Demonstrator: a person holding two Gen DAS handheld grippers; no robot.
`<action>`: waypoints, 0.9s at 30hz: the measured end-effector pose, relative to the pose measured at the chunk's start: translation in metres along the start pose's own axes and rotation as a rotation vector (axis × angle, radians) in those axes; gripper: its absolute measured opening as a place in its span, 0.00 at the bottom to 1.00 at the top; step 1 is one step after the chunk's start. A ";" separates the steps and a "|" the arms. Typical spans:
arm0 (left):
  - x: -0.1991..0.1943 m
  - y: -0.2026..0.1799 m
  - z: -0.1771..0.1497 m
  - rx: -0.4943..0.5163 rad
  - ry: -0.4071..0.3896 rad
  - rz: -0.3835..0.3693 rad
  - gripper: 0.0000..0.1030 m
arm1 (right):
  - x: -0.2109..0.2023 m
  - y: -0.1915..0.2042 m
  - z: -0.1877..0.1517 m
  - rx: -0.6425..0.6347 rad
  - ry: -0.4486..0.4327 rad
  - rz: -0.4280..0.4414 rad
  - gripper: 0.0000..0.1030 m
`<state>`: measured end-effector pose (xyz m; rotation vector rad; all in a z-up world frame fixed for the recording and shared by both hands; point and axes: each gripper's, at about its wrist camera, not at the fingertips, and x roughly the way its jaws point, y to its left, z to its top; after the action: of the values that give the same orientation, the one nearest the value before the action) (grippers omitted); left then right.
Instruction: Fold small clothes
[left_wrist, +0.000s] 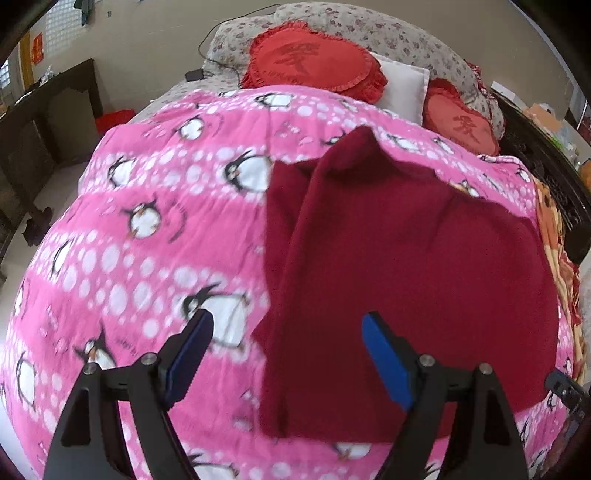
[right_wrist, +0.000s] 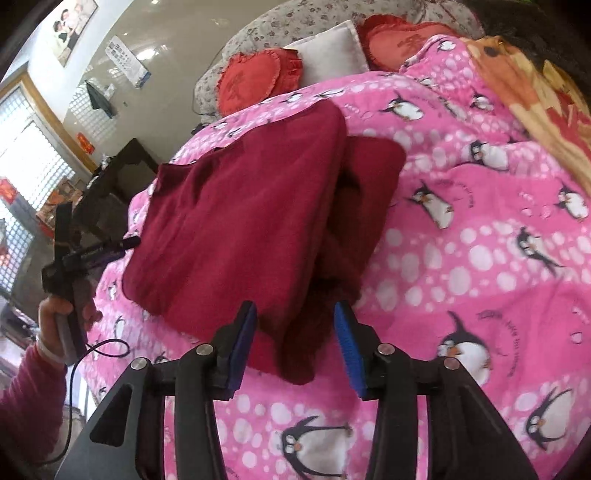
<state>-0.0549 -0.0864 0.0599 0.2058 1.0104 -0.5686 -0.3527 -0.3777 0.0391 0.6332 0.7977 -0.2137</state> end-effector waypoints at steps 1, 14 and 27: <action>-0.001 0.002 -0.003 -0.003 0.006 0.000 0.84 | 0.003 0.002 0.000 -0.005 0.004 0.009 0.18; -0.016 0.015 -0.031 0.012 0.029 -0.027 0.84 | -0.009 -0.006 -0.006 -0.054 0.044 -0.033 0.00; -0.004 0.010 -0.044 0.038 0.034 -0.015 0.84 | -0.031 0.031 0.036 -0.139 -0.059 -0.106 0.02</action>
<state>-0.0841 -0.0585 0.0395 0.2423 1.0356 -0.6000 -0.3400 -0.3763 0.0940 0.4523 0.7827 -0.2703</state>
